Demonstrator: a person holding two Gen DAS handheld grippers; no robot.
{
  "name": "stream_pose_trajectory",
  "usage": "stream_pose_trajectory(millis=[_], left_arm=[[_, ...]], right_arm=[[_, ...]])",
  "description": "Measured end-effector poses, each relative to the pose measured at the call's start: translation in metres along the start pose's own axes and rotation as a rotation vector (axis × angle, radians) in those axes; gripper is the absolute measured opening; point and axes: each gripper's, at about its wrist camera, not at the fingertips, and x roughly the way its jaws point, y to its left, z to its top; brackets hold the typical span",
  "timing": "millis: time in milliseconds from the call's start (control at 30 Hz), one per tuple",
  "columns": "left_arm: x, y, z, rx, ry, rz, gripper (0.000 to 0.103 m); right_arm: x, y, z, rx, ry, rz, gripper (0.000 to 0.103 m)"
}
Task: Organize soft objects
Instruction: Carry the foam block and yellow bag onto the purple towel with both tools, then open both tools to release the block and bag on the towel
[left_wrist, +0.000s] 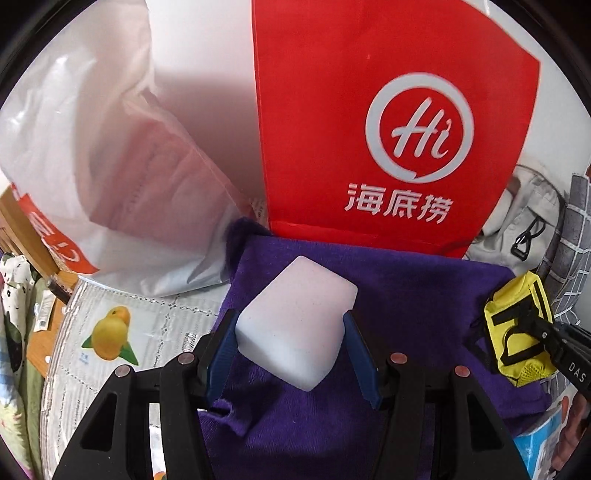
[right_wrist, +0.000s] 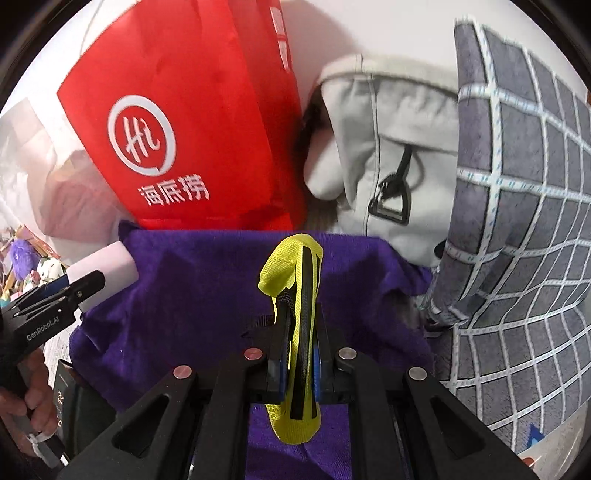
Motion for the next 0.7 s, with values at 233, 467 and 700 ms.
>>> stream_pose_trajectory(millis=[233, 467, 700], left_arm=[[0.014, 0.006, 0.0, -0.013, 0.034, -0.013, 0.055], [0.026, 0.002, -0.001, -0.002, 0.073, -0.029, 0.057], [0.03, -0.002, -0.002, -0.003, 0.09, -0.04, 0.059]], right_arm=[[0.014, 0.005, 0.0, -0.005, 0.028, 0.007, 0.01], [0.026, 0.012, -0.002, -0.045, 0.058, -0.044, 0.012], [0.014, 0.008, 0.001, -0.057, 0.006, -0.073, 0.055]])
